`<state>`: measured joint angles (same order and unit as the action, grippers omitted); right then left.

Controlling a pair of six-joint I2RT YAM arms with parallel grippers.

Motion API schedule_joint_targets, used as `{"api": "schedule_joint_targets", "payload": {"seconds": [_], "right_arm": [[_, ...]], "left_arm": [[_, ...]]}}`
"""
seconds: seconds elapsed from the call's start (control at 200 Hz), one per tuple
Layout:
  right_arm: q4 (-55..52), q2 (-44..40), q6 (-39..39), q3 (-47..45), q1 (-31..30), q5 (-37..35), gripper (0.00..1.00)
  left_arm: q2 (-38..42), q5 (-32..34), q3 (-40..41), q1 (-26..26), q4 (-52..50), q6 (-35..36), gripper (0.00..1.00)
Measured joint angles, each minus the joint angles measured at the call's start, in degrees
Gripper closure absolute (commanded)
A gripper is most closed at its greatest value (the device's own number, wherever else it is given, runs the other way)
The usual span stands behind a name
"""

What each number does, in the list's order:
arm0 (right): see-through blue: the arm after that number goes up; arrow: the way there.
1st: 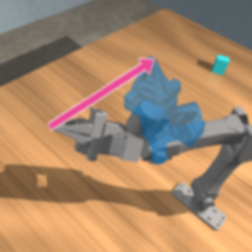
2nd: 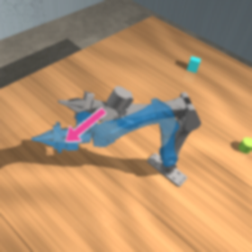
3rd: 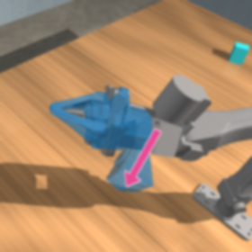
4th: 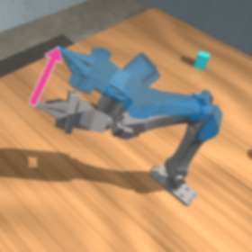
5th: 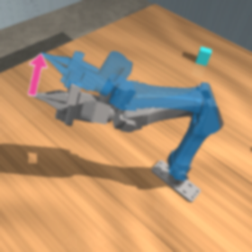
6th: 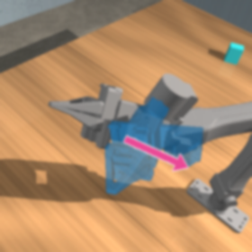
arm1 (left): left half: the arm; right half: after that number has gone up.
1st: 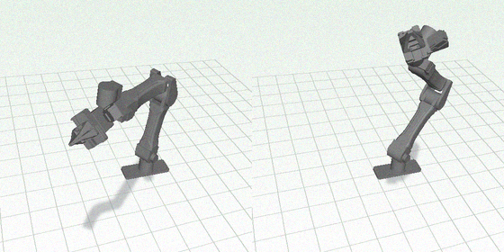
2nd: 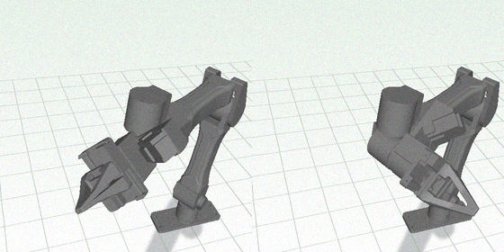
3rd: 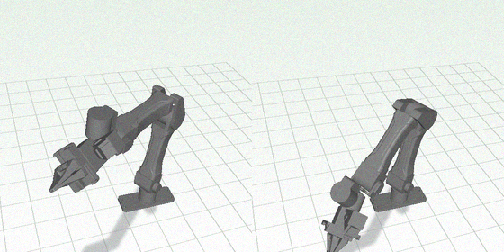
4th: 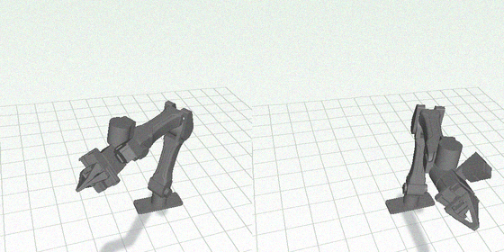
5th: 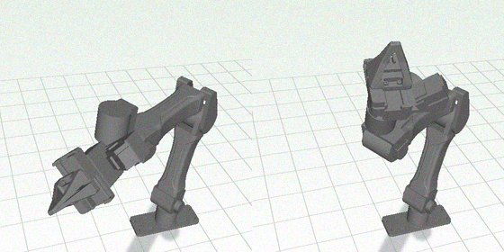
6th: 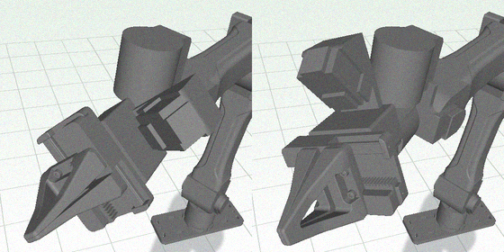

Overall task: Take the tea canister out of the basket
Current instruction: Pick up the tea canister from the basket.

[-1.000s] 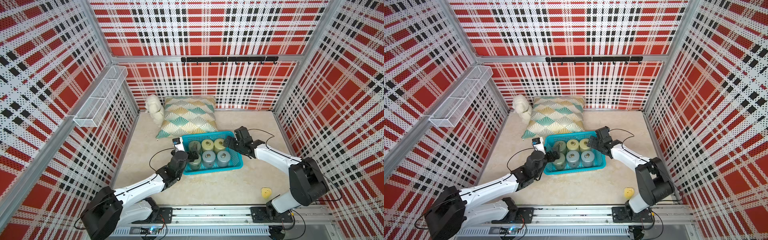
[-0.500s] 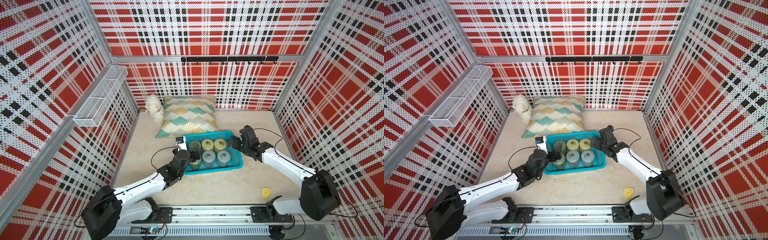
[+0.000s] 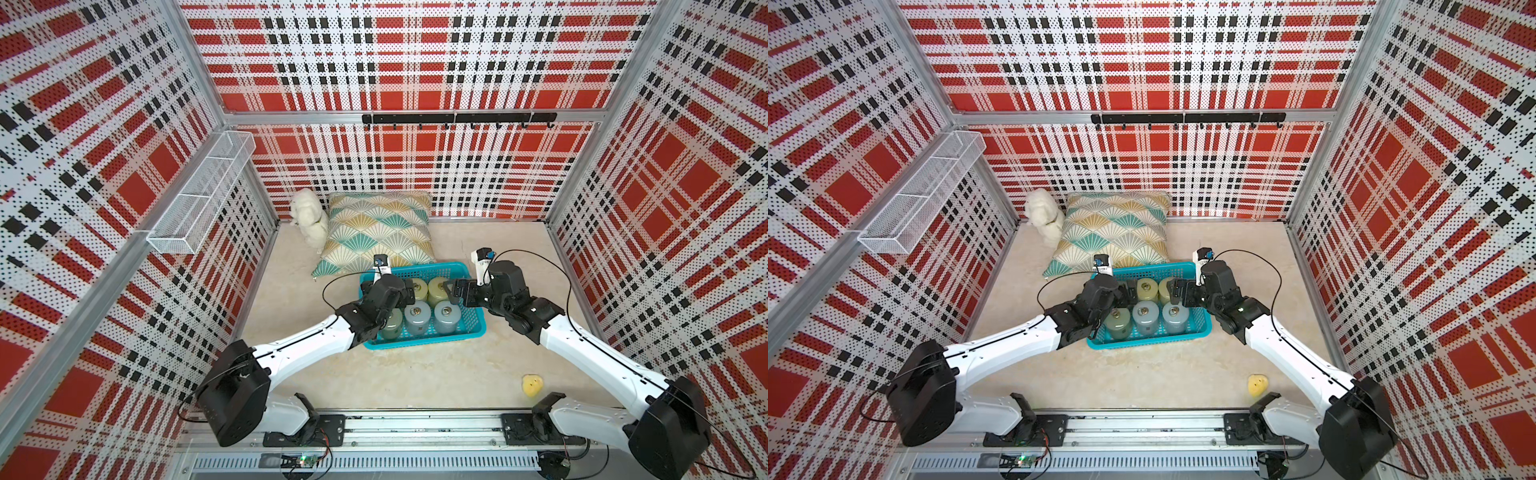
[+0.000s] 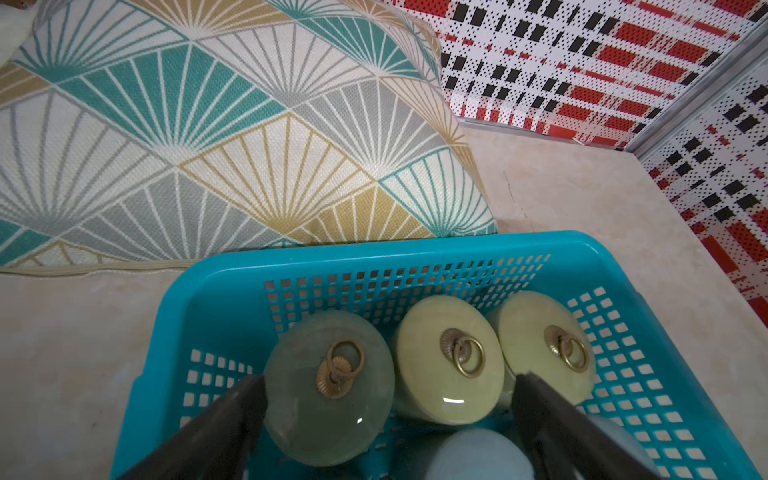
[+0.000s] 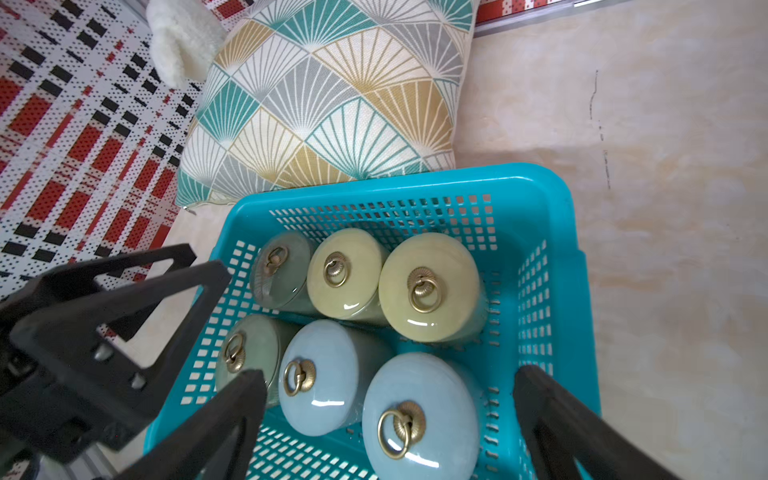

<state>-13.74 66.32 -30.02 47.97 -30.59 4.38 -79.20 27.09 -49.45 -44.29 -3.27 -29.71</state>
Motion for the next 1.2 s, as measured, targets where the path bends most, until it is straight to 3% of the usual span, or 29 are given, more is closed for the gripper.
{"api": "schedule_joint_targets", "payload": {"seconds": [0.06, 0.11, 0.271, 0.431, 0.686, 1.198], "right_arm": [[0.4, -0.8, 0.4, -0.9, 0.0, 1.1, 0.0], [0.4, -1.5, 0.6, -1.1, 0.0, 1.7, 0.0], [1.7, -4.6, 0.8, -2.0, 0.0, 3.0, 0.0], [3.4, -7.0, 0.6, -3.9, 0.0, 3.6, 0.0], [3.8, -6.9, 0.4, -5.2, -0.1, 3.5, 0.0], [4.0, -6.9, 0.2, -5.2, -0.1, 3.5, 0.0]], "left_arm": [[-0.1, -1.2, -0.4, 1.0, -1.6, 0.3, 0.0], [-0.7, -3.1, -1.6, 2.1, -3.5, 0.5, 0.09], [-4.3, -11.6, -6.0, 7.8, -6.8, 1.6, 0.08], [-9.1, -14.6, -10.3, 9.6, -11.6, 4.1, 0.08], [-15.6, -16.6, -14.8, 10.6, -18.2, 7.1, 0.09], [-20.5, -17.5, -19.5, 11.3, -25.1, 10.7, 0.08]]}}
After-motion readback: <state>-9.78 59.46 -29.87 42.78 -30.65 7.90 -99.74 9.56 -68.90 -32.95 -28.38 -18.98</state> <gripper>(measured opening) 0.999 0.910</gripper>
